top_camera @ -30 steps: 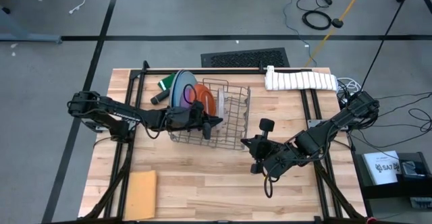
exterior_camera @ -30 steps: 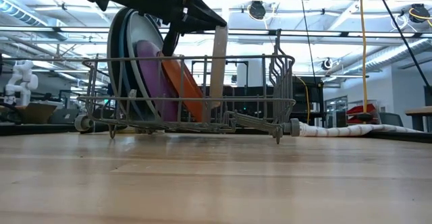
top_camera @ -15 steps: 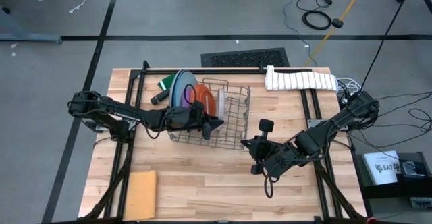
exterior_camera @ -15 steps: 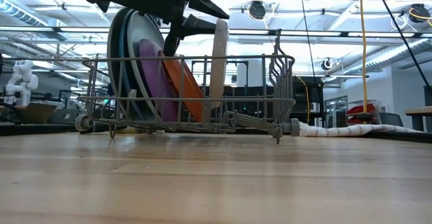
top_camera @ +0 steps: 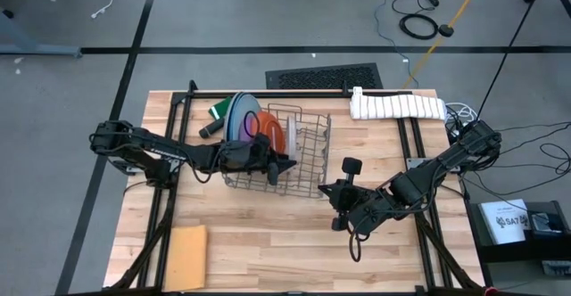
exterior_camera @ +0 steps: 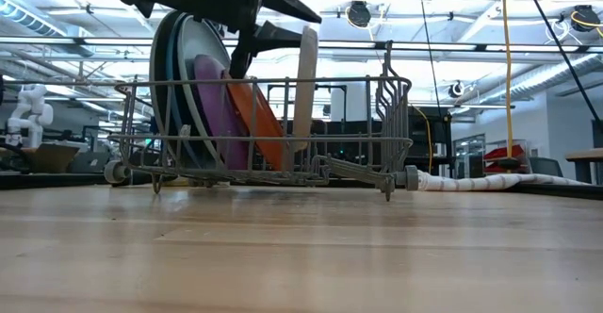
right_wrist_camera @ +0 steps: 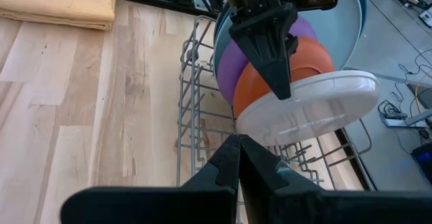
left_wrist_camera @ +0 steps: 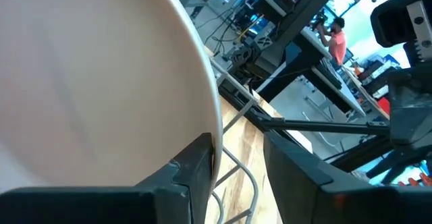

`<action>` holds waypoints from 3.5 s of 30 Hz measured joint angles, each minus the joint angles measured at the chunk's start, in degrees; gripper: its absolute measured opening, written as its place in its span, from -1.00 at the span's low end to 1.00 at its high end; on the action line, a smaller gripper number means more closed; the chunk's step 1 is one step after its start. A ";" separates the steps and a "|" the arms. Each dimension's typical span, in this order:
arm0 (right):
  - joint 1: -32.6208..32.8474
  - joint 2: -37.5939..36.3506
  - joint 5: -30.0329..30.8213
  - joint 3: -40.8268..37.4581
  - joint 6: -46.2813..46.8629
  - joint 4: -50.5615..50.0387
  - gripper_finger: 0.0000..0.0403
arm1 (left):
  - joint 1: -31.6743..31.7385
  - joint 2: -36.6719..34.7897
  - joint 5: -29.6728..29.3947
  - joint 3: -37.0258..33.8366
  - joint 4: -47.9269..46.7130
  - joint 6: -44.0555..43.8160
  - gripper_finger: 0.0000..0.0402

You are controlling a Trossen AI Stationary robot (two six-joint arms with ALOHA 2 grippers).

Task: Sort dishes
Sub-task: Put the white plate into the green dish rack

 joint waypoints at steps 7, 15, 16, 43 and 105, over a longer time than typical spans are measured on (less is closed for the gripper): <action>0.01 0.00 0.00 0.00 0.01 -0.12 -1.00 | 0.00 -1.76 1.25 0.07 0.22 4.20 -0.28; 0.02 0.00 -0.02 0.00 0.02 -0.33 -1.00 | -0.04 -4.91 -0.79 0.13 -3.49 5.66 0.07; 0.02 0.00 -0.02 0.00 0.02 -0.33 -1.00 | -0.04 -5.08 -1.45 0.13 -4.23 5.65 0.11; -9.28 1.32 -1.97 2.85 0.98 -11.99 -0.56 | -2.47 -11.88 0.20 2.23 3.13 13.37 0.26; -28.74 34.51 -36.44 50.08 -52.54 -52.50 -0.99 | -4.20 -27.72 3.44 2.14 -21.29 34.64 0.26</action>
